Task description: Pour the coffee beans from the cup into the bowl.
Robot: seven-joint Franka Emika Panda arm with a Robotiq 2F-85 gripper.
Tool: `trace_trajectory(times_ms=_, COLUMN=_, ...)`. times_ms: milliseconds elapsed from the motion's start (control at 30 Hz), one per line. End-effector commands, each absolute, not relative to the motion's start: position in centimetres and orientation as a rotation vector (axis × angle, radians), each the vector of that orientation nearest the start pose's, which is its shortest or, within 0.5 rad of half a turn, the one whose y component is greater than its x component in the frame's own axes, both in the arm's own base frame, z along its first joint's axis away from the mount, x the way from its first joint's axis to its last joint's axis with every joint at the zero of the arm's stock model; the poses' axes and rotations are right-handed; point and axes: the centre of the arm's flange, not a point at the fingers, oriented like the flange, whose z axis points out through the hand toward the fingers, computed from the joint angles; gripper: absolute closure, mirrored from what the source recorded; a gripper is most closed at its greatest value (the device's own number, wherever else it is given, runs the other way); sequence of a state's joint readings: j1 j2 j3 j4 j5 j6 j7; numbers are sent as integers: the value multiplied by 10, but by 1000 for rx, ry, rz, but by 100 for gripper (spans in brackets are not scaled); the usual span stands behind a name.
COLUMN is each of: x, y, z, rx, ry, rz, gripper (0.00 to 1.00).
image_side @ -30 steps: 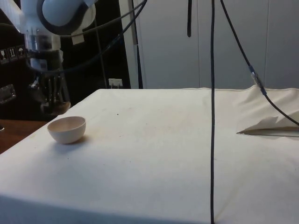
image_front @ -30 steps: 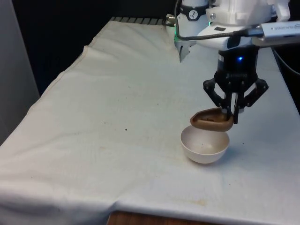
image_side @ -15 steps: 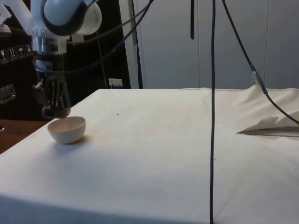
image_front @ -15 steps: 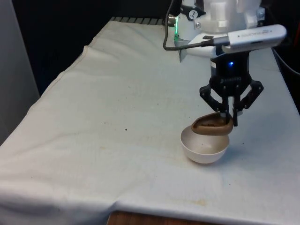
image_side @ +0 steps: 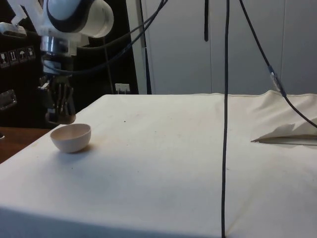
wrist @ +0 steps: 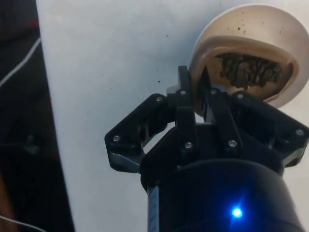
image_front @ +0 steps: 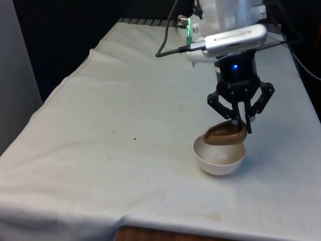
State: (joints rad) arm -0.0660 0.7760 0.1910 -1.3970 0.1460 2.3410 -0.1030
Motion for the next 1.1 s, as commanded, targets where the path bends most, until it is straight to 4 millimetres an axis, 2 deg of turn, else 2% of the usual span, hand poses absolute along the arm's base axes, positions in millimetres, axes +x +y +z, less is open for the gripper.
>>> trace_trajectory(times_ms=0, x=746, y=61, z=270, rx=-2863, ry=-95, rz=-269, gripper=100)
trace_trajectory(times_ms=767, x=748, y=11, z=271, rx=-2746, ry=-82, rz=-297, gripper=100)
trace_trajectory(times_ms=1067, x=744, y=2, z=269, rx=-2698, ry=-78, rz=-299, gripper=100)
